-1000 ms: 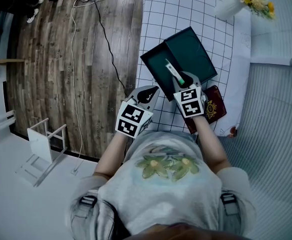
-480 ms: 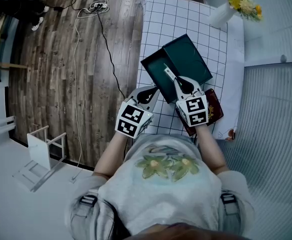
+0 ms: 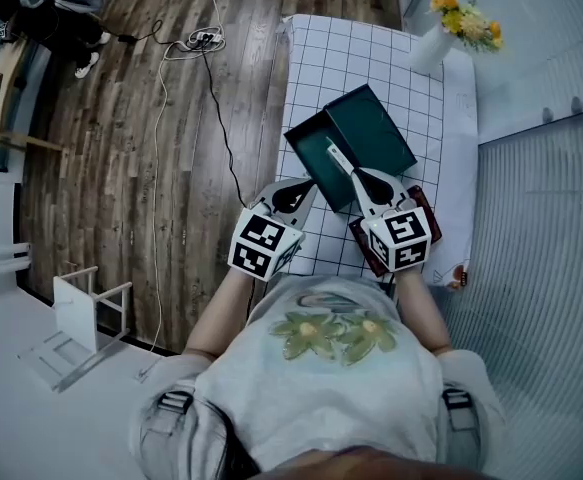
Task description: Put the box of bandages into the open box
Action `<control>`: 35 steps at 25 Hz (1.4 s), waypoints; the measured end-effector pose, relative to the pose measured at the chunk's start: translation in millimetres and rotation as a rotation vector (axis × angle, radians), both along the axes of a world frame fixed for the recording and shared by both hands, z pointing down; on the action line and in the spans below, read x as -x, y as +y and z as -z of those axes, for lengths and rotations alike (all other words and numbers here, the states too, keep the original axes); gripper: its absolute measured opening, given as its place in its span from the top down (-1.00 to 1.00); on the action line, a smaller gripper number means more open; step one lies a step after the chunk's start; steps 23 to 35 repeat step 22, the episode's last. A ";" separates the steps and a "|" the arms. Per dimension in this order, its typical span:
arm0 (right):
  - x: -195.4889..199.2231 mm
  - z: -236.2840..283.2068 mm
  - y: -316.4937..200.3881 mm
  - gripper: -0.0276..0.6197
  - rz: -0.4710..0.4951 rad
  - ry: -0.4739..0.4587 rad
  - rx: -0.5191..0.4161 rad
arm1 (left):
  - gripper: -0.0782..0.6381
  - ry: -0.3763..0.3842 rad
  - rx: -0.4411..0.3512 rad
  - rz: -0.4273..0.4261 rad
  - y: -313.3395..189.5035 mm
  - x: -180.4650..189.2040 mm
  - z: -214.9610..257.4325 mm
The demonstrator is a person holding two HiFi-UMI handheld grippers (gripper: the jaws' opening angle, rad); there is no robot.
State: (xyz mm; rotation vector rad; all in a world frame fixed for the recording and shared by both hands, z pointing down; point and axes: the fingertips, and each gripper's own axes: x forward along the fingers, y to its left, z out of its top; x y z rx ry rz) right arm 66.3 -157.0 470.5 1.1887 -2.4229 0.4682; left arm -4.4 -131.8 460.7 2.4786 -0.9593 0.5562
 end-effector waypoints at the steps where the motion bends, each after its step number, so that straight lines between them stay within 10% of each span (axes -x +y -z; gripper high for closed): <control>1: -0.2 3.7 3.3 0.89 -0.001 -0.002 -0.008 | 0.77 0.000 -0.008 0.000 2.1 0.1 3.4; 35: 4.4 11.8 65.9 0.89 -0.009 -0.079 0.052 | 0.77 -0.018 -0.055 -0.008 59.2 0.0 22.2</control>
